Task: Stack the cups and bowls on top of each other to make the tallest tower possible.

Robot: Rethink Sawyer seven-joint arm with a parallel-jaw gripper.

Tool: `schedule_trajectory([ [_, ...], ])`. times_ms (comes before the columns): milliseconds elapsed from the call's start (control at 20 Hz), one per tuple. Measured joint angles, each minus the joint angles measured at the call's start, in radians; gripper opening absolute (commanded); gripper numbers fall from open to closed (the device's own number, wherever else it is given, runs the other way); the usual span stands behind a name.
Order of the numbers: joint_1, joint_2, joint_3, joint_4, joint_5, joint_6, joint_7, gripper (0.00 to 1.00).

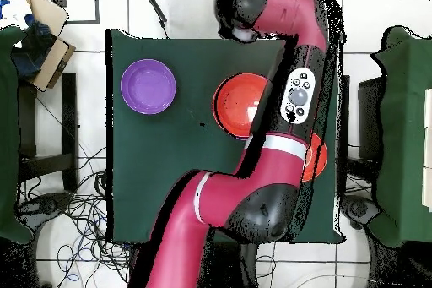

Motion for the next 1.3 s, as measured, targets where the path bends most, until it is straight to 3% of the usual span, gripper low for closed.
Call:
schedule_trajectory([
  [850,0.000,-0.128,0.175,0.206,-0.147,-0.008,-0.071,1.00],
  [1300,-0.003,-0.179,0.255,0.301,-0.205,-0.082,-0.123,1.00],
])
